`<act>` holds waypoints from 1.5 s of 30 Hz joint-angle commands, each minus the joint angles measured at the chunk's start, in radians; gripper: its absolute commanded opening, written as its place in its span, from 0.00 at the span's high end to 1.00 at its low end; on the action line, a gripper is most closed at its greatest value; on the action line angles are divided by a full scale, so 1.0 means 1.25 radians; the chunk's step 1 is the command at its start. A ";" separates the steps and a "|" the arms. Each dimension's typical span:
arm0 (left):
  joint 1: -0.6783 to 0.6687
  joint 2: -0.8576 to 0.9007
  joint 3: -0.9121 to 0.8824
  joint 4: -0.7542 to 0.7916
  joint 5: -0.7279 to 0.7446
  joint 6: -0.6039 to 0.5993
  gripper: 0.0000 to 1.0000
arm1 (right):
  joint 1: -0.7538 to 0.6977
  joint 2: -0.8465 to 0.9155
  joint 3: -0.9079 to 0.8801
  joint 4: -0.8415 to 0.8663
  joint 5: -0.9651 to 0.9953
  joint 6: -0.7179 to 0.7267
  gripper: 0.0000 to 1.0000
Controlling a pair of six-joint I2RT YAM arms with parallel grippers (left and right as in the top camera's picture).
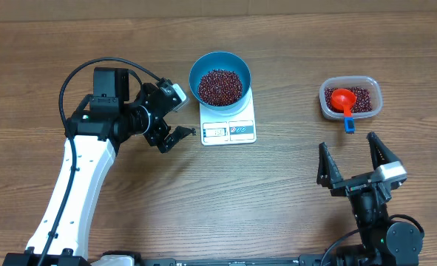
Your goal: Scoop item into bowl and weigh 150g on scale
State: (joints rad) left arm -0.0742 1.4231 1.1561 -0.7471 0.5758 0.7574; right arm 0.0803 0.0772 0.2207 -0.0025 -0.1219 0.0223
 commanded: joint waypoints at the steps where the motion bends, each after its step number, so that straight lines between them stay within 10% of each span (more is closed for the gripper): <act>1: 0.002 -0.003 -0.005 -0.001 0.013 -0.011 0.00 | 0.004 -0.020 -0.010 0.005 0.014 -0.004 0.00; 45: 0.002 -0.003 -0.005 0.000 0.013 -0.011 0.01 | 0.004 -0.060 -0.117 0.183 0.049 -0.004 0.00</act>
State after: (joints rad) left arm -0.0742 1.4231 1.1561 -0.7471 0.5758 0.7574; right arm 0.0803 0.0147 0.1070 0.1982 -0.0731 0.0223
